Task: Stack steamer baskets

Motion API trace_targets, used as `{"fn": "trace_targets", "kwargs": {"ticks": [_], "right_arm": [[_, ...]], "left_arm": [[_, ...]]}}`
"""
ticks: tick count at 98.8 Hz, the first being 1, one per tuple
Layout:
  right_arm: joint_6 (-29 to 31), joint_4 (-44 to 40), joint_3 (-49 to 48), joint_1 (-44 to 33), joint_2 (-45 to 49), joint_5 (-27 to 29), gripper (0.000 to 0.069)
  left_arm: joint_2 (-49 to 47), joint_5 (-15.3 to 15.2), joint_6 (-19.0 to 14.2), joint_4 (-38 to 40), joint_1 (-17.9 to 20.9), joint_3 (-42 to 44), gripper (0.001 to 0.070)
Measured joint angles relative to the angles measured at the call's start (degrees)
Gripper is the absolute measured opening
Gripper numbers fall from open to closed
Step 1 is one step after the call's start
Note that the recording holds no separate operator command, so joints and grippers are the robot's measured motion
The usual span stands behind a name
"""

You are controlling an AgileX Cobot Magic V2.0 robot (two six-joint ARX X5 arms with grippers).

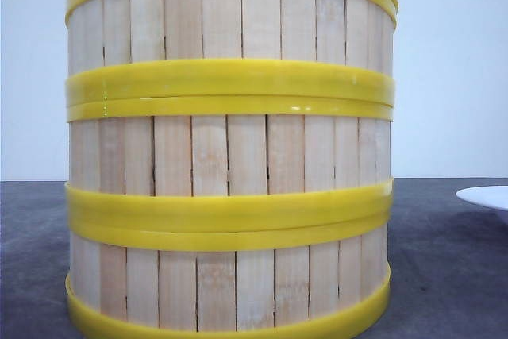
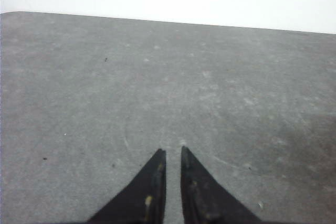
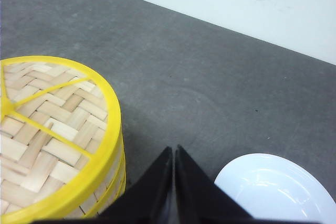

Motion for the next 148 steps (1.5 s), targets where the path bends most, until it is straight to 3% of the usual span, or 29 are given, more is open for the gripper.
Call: {"fn": "trace_targets", "kwargs": {"ticks": [92, 105, 116, 131, 148], "right_arm": [[0.0, 0.0, 0.0, 0.0, 0.0, 0.0, 0.0004], [-0.6, 0.5, 0.0, -0.6, 0.0, 3.9, 0.0004], [-2.1, 2.5, 0.0, -3.3, 0.0, 8.2, 0.0004], [-6.3, 7.3, 0.0, -9.9, 0.0, 8.3, 0.0004], [-12.3, 10.5, 0.0, -21.5, 0.0, 0.4, 0.0004]], "left_arm": [[0.0, 0.0, 0.0, 0.0, 0.0, 0.0, 0.0023], [0.0, 0.0, 0.0, 0.0, 0.0, 0.0, 0.0023], [0.0, 0.0, 0.0, 0.0, 0.0, 0.0, 0.0023], [0.0, 0.0, 0.0, 0.0, 0.0, 0.0, 0.0023], [0.0, 0.0, 0.0, 0.0, 0.0, 0.0, 0.0023]]}}
